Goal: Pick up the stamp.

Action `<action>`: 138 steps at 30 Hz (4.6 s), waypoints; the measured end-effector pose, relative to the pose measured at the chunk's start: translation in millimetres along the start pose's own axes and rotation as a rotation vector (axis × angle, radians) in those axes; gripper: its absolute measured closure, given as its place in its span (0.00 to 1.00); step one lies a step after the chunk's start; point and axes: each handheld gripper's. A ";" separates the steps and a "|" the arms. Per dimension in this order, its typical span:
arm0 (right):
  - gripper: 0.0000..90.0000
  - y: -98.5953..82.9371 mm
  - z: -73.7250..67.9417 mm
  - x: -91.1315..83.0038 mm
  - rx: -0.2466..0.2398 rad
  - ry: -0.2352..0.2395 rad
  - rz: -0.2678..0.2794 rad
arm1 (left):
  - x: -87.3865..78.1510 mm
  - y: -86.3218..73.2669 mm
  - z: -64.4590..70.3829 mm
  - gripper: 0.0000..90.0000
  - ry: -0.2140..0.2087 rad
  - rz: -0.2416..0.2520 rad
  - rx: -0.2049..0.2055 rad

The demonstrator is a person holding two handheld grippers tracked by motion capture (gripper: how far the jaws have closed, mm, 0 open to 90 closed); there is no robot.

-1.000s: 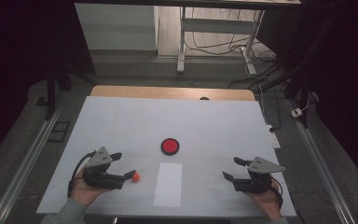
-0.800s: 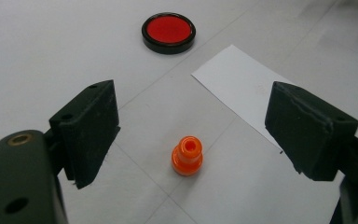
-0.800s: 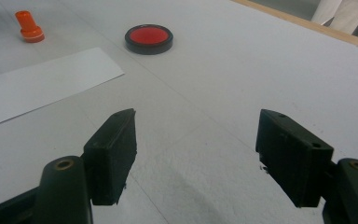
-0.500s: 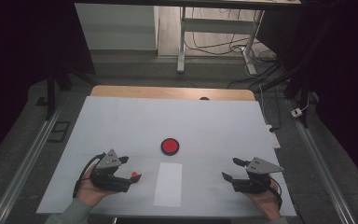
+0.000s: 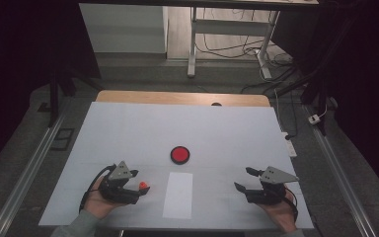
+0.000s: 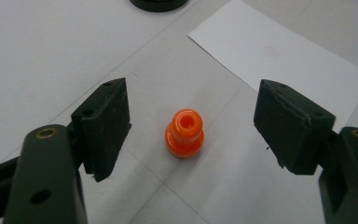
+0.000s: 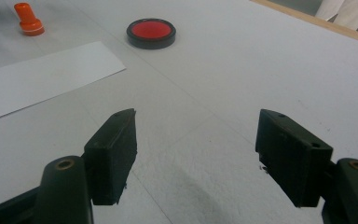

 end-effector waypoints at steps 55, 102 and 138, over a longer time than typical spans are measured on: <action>0.32 -1.4 0.2 0.4 0.017 -0.001 0.004 | 17.2 -6.2 -0.5 0.80 0.011 -0.069 0.051; 0.32 -2.8 -0.2 2.2 0.014 -0.012 -0.002 | -2.8 -1.7 -7.2 0.80 0.004 0.070 0.000; 0.32 -2.6 -0.6 4.6 0.015 -0.006 -0.005 | -3.5 35.6 -4.0 0.80 -0.019 0.180 0.024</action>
Point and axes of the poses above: each handheld gripper's, and its own axes: x roughly forward along the jaws, y roughly out of its top, z roughly to its right, and after that the axes turned 5 degrees about -y, right-handed
